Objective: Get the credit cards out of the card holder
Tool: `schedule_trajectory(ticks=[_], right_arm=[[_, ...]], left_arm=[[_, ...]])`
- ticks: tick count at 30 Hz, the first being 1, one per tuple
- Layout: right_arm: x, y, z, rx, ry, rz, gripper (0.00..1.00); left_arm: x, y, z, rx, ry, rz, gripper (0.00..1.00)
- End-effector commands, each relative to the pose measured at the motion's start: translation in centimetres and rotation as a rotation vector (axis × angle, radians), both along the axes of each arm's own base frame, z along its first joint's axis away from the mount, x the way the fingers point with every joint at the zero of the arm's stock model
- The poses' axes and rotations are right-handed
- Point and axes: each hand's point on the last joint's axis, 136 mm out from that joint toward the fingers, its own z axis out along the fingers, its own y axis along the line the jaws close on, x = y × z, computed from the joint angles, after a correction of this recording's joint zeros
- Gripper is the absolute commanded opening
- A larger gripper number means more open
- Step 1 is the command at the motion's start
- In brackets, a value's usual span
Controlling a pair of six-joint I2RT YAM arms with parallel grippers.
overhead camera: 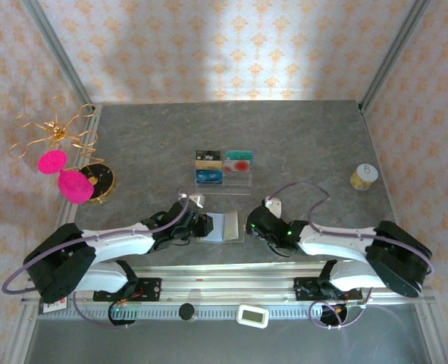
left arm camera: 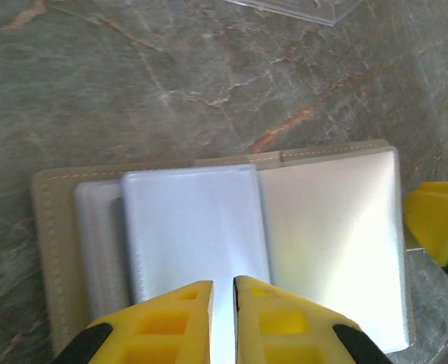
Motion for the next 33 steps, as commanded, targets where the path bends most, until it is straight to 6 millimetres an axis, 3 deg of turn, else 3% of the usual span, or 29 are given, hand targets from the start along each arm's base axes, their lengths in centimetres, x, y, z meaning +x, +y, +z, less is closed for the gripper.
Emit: schedule_trajectory(ticks=[1, 4, 8, 12, 17, 20, 24, 29, 33], right_arm=[[0.6, -2.2, 2.1, -0.039, -0.080, -0.049, 0.47], [0.8, -1.6, 5.0, 0.012, -0.141, -0.001, 0.43], [0.2, 2.9, 9.0, 0.166, -0.191, 0.208, 0.37], [-0.4, 6.7, 9.5, 0.228, -0.152, 0.346, 0.37], [-0.6, 9.2, 9.9, 0.243, -0.167, 0.415, 0.37], [-0.7, 10.3, 9.7, 0.189, -0.162, 0.444, 0.41], [-1.4, 12.4, 9.5, 0.108, -0.153, 0.494, 0.50], [-0.4, 12.8, 5.0, -0.011, -0.045, 0.419, 0.60], [0.1, 12.1, 1.8, -0.089, 0.013, 0.343, 0.66]], left_arm=[[0.9, -2.2, 1.8, -0.048, -0.050, -0.048, 0.15], [1.2, -1.9, 1.7, -0.027, -0.048, -0.037, 0.15], [1.5, -0.1, 2.6, -0.001, -0.094, 0.030, 0.19], [1.9, 2.6, 3.6, 0.022, -0.133, 0.116, 0.25], [1.7, 5.0, 4.6, 0.016, -0.161, 0.181, 0.32], [1.7, 6.3, 5.2, 0.029, -0.182, 0.227, 0.41], [1.8, 8.2, 6.3, 0.057, -0.233, 0.296, 0.61], [1.5, 9.1, 7.5, 0.007, -0.272, 0.339, 0.75], [1.0, 9.5, 7.4, 0.007, -0.270, 0.337, 0.76]])
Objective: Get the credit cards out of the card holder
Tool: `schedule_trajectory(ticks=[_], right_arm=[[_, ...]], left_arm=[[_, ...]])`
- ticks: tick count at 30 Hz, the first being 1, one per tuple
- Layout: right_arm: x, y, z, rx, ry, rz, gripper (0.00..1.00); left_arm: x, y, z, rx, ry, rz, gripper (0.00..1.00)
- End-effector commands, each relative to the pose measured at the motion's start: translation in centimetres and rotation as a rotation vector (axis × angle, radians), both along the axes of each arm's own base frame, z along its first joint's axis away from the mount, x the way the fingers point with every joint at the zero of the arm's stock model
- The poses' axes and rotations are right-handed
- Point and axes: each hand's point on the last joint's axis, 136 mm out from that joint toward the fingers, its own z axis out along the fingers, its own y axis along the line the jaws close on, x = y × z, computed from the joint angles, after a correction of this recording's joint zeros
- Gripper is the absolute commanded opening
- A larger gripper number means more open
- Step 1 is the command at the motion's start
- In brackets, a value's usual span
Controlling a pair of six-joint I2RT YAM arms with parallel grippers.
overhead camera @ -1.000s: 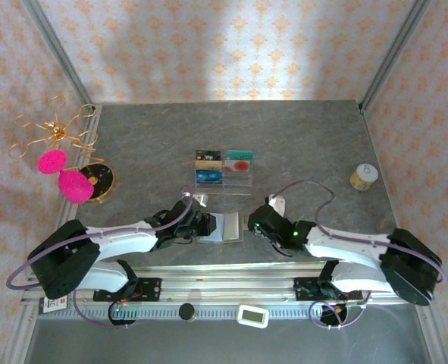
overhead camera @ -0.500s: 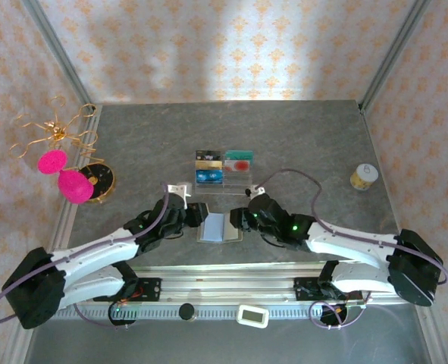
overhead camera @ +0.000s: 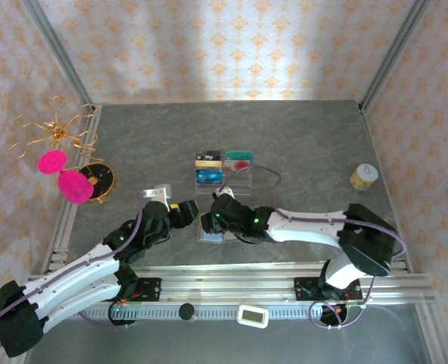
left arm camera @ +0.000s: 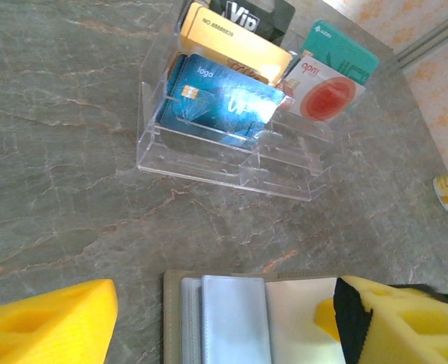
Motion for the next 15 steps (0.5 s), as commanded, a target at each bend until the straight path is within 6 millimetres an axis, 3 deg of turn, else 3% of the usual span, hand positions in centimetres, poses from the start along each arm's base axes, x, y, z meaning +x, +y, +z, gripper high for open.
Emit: schedule_trajectory(ticks=[1, 3, 5, 9, 15], right_arm=[[0.5, -1.9, -2.9, -0.112, 0.032, -0.101, 0.70], [0.3, -1.5, -3.6, -0.096, 0.052, -0.102, 0.83], [0.3, -1.2, -3.8, -0.086, 0.060, -0.100, 0.90], [0.4, -0.7, -3.7, -0.071, 0.059, -0.092, 0.95], [0.2, -1.5, -6.4, -0.200, 0.066, -0.083, 0.96]], left_arm=[[-0.4, 1.4, -1.1, 0.039, 0.022, 0.039, 0.76], [-0.7, 1.4, -1.2, 0.033, 0.021, 0.032, 0.77], [-0.9, 1.5, -1.3, 0.028, 0.021, 0.029, 0.78], [-1.2, 1.5, -1.5, 0.011, 0.018, 0.021, 0.78], [-1.6, 1.6, -1.7, -0.005, 0.016, 0.017, 0.78]])
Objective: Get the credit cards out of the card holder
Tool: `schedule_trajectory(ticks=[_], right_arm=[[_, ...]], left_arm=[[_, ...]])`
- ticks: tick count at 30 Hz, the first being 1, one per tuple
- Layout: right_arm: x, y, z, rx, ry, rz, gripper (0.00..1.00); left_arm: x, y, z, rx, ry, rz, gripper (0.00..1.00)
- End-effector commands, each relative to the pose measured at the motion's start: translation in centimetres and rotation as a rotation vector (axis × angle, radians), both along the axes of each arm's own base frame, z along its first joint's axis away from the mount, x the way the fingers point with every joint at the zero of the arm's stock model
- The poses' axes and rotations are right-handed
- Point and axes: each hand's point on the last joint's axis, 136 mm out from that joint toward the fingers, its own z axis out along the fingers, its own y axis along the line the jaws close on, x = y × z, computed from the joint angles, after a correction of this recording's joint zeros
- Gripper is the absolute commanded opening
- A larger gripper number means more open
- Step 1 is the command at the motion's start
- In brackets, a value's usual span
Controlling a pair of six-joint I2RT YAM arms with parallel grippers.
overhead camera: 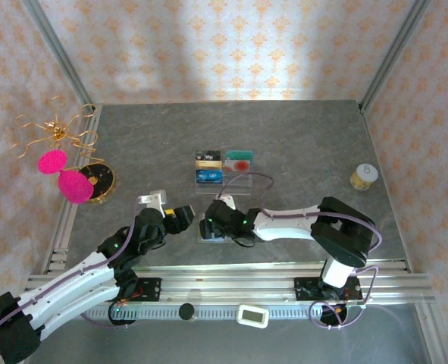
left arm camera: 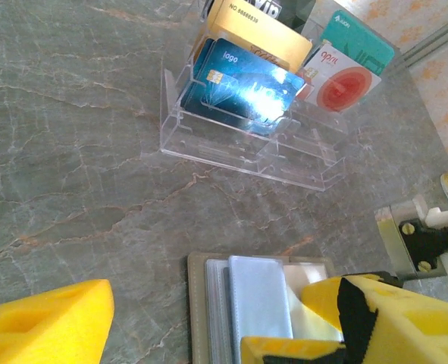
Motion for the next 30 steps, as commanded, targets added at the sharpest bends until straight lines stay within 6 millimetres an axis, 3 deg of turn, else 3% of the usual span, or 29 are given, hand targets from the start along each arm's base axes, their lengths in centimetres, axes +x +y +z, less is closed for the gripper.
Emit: schedule_trajectory(ticks=[1, 13, 18, 21, 24, 30], right_arm=[[-0.1, -0.9, -2.0, -0.107, -0.003, -0.002, 0.95], [-1.5, -2.6, -4.7, -0.237, 0.003, 0.039, 0.90], [-1.6, -2.8, -4.9, -0.238, 0.004, 0.033, 0.79], [-1.7, -2.6, -4.6, -0.208, 0.007, 0.028, 0.69], [-1.7, -2.3, -4.1, -0.179, 0.001, 0.022, 0.63], [-1.7, -2.2, -3.8, -0.155, 0.000, 0.015, 0.41]], left_arm=[[-0.3, 0.4, -0.7, 0.000, 0.020, 0.007, 0.78], [-0.3, -0.2, -1.4, 0.007, 0.043, -0.019, 0.78], [-0.4, -0.7, -1.8, 0.002, 0.053, -0.043, 0.75], [-0.4, -1.2, -2.2, -0.002, 0.064, -0.061, 0.70], [-0.4, -2.0, -2.3, -0.010, 0.070, -0.094, 0.60], [-0.1, -3.8, -3.0, -0.037, 0.096, -0.156, 0.40]])
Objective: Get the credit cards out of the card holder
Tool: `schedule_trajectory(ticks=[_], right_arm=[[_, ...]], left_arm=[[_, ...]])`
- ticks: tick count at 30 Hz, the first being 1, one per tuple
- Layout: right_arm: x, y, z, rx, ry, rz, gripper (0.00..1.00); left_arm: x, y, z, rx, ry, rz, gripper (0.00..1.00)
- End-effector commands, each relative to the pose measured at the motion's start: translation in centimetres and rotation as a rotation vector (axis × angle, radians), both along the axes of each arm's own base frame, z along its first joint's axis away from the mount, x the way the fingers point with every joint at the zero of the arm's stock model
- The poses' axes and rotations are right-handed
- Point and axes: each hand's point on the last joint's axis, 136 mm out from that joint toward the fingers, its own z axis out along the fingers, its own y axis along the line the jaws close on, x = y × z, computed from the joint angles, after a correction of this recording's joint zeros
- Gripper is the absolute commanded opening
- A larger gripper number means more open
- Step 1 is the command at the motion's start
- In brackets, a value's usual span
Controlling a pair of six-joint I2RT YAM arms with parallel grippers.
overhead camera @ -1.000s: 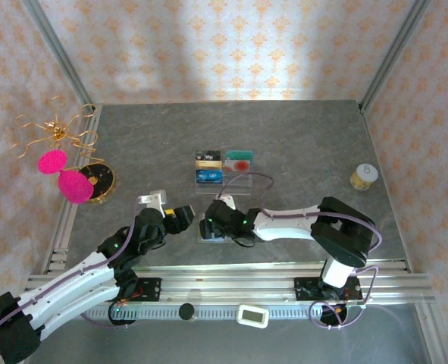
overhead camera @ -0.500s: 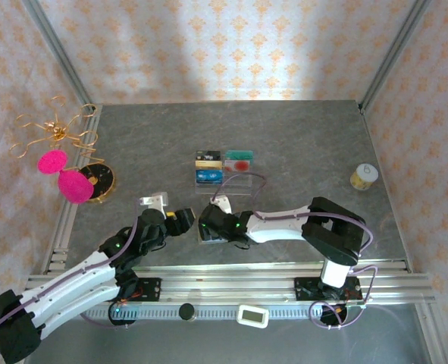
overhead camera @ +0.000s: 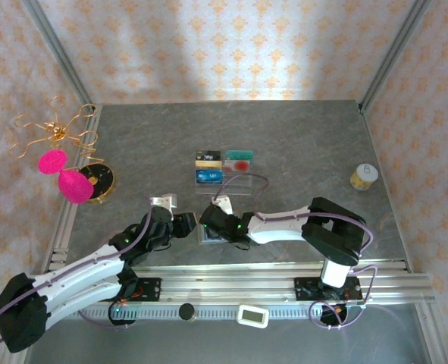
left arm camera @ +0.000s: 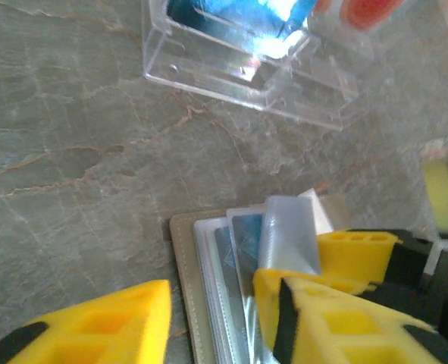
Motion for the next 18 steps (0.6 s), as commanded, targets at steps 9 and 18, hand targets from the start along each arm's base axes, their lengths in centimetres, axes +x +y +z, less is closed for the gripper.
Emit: schedule_trajectory(ticks=[9, 18], right_arm=[[-2.1, -2.5, -2.4, -0.069, 0.081, 0.009, 0.21], [-2.2, -2.7, -2.2, -0.052, 0.082, 0.005, 0.22]], left_arm=[[0.6, -3.9, -0.7, -0.056, 0.016, -0.122, 0.28], [0.5, -6.1, -2.3, -0.023, 0.064, -0.192, 0.07]])
